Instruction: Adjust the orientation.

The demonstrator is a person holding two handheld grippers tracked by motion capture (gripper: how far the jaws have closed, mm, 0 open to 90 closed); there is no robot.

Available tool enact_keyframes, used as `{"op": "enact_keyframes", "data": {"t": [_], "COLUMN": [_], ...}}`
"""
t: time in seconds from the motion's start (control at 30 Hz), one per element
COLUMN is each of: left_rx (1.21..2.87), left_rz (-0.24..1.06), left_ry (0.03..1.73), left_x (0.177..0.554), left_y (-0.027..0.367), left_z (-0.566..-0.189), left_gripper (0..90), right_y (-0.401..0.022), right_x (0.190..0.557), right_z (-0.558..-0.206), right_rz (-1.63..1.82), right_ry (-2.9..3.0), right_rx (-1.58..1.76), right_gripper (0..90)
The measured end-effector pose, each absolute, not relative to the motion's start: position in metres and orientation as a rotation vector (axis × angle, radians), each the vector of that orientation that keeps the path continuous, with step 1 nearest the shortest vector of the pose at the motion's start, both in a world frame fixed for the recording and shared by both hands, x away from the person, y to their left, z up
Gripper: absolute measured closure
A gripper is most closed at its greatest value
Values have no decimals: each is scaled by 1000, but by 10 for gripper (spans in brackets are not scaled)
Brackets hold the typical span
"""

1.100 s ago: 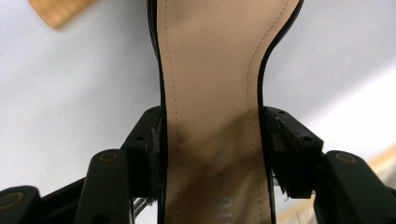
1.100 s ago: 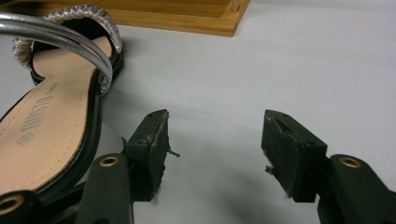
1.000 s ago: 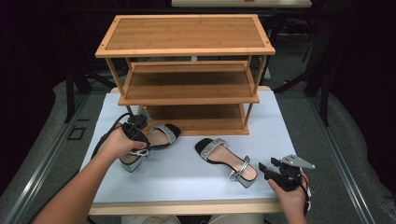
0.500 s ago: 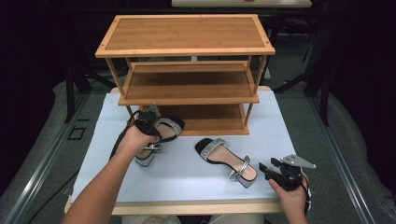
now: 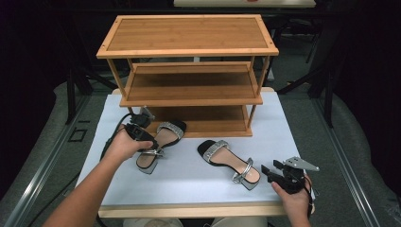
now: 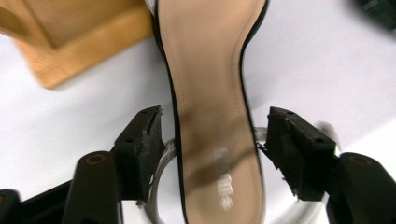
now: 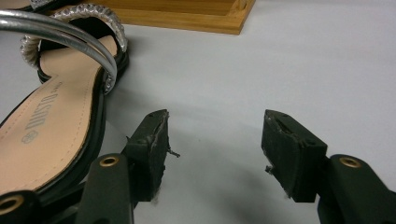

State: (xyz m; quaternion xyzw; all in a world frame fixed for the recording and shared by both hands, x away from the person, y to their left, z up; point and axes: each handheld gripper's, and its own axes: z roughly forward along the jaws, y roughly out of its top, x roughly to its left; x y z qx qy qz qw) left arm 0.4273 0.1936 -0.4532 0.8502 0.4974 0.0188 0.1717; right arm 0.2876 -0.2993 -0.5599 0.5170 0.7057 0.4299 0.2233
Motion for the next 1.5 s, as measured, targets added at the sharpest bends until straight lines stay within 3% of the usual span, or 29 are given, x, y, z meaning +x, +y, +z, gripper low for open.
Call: {"op": "enact_keyframes", "data": {"t": [0.23,0.47,0.77,1.0,1.13,1.27,1.37,1.5], "left_rx": [2390,2445,2499,2486,2479,2432,2386,2346], "left_rz": [104,99,68,79,121,132,150,160], "left_ry": [1293,1225,1090,992,1006,992,958,960], "left_x": [398,367,353,355,354,348,346,347], "left_y": [237,260,251,236,232,227,219,209], "left_z": [-424,-444,-499,-516,-518,-521,-524,-528], "left_gripper": [366,387,413,409,486,475,392,349], "right_y": [-300,-299,-296,-299,-299,-299,-298,-297], "right_x": [286,286,287,286,286,287,287,287], "right_z": [-558,-558,-559,-559,-559,-560,-559,-560], "right_rz": [1183,1191,1194,1197,1187,1191,1198,1198], "right_ry": [1944,1941,1944,1933,1938,1944,1946,1944], "right_rx": [1429,1433,1423,1437,1441,1442,1443,1438], "right_gripper": [407,406,404,404,404,404,404,404]}}
